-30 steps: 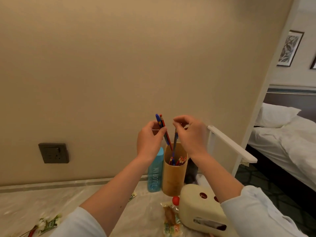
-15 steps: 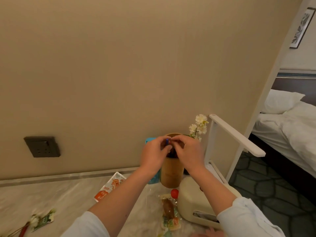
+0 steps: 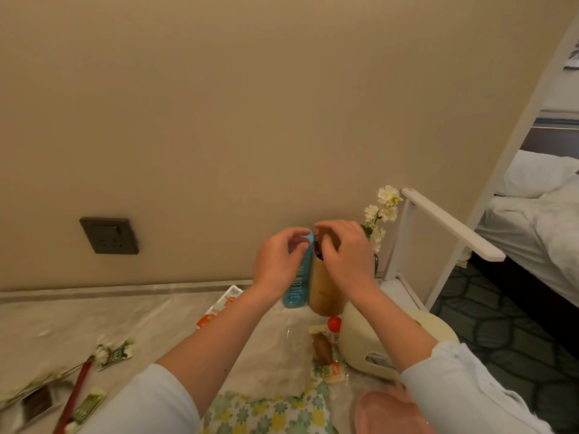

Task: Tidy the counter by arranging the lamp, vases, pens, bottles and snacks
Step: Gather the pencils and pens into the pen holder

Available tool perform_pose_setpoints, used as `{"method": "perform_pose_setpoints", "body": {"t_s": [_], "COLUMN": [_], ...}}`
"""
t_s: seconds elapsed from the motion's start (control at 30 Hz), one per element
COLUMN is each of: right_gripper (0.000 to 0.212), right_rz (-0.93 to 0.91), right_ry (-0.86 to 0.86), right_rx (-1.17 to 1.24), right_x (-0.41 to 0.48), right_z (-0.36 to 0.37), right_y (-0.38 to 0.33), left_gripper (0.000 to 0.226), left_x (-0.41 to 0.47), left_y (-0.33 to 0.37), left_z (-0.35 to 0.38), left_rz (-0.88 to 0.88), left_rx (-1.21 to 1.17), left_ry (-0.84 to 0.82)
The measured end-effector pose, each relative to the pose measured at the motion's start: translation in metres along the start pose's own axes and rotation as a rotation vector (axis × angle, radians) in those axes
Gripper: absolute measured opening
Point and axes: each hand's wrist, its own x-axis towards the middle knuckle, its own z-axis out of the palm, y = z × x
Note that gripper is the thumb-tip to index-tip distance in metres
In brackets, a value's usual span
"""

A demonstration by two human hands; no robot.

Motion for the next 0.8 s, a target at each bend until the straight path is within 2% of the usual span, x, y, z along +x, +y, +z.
{"method": "perform_pose_setpoints", "body": {"t_s": [0.17,0.43,0.6,0.8], "right_gripper": [0.020,0.021,0.023,0.021], "right_rz": [-0.128,-0.023,0.048,0.120], "right_ry": [-0.044,-0.415,-0.635,-0.934], "right_rx": [0.127,0.161,0.078,-0.104], "right_x": [-0.021,-0.075,-0.107,-0.147], "right_z": [0.026,0.084,0.117,0.148], "right_y": [-0.040,-0.085,-0.104,-0.118], "left_gripper": [0.029,0.013,0.013,0.018], "left_x": [-0.020,-0.068,-0.102,-0.143], "left_y": [-0.021,-0.072,-0.106,-0.136], "left_z": [-0.041,-0.124,-0.161,-0.175], "left_rz": [-0.050,-0.227,-0.345,-0.415], "left_rx": [0.000,0.135,0.238,0.454], "left_ry": [0.078,0.137,0.078,-0.073]}}
